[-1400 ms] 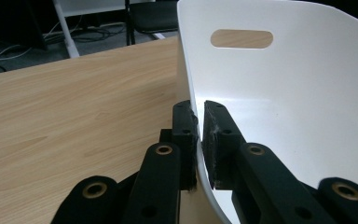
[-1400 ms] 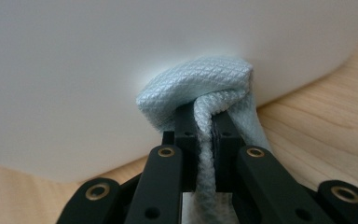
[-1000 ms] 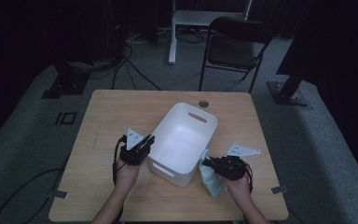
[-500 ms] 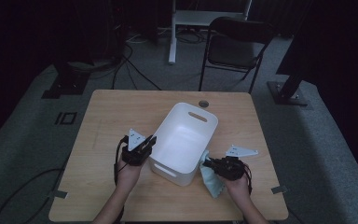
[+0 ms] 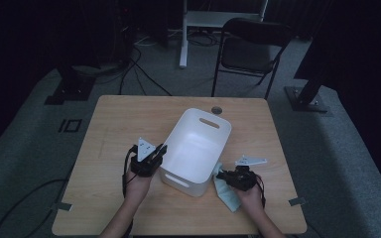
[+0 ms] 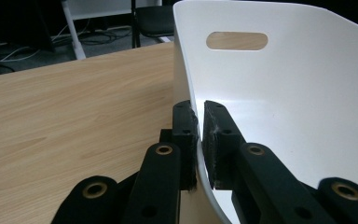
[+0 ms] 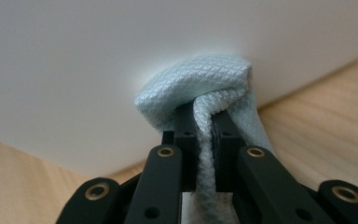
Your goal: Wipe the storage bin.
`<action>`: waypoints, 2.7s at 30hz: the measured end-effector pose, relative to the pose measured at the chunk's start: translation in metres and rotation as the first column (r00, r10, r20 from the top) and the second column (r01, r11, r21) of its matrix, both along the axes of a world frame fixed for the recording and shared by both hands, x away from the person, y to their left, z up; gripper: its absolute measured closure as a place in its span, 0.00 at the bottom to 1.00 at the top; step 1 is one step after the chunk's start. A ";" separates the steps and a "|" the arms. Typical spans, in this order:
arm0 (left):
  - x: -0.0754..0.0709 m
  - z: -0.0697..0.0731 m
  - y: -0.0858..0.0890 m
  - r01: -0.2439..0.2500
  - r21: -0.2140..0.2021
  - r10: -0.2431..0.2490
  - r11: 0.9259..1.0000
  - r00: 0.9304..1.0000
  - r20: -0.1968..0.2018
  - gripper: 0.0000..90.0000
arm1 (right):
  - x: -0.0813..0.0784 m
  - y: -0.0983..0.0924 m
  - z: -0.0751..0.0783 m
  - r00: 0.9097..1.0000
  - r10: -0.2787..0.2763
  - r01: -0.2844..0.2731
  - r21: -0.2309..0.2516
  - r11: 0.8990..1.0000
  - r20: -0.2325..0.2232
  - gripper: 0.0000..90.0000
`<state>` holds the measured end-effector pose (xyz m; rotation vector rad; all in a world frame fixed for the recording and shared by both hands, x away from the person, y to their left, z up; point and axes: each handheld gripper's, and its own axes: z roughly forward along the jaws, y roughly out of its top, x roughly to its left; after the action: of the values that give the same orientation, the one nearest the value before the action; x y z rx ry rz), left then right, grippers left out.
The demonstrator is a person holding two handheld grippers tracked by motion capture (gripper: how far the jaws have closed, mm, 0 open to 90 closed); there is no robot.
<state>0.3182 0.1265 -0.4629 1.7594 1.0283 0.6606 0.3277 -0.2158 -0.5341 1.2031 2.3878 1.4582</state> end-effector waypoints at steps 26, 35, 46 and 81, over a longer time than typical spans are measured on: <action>0.000 0.000 -0.003 -0.020 -0.010 0.020 1.000 1.000 -0.002 0.94 | -0.041 0.009 0.045 0.986 0.079 -0.094 0.098 0.991 0.148 0.94; -0.001 0.000 -0.004 -0.026 -0.015 0.025 1.000 1.000 -0.007 0.94 | -0.033 0.008 0.029 0.993 0.071 -0.079 0.079 0.994 0.096 0.94; 0.000 0.000 -0.004 -0.029 -0.013 0.029 0.999 1.000 -0.008 0.93 | -0.014 0.006 0.001 0.999 0.047 -0.046 -0.016 0.999 0.012 0.93; 0.000 0.001 -0.005 -0.031 -0.006 0.031 0.999 0.999 -0.021 0.95 | -0.057 0.021 0.025 0.993 0.083 -0.087 0.042 0.995 0.084 0.93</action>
<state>0.3179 0.1210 -0.4620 1.7511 1.0730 0.6586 0.2703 -0.1950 -0.5095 1.0403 2.3906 1.5635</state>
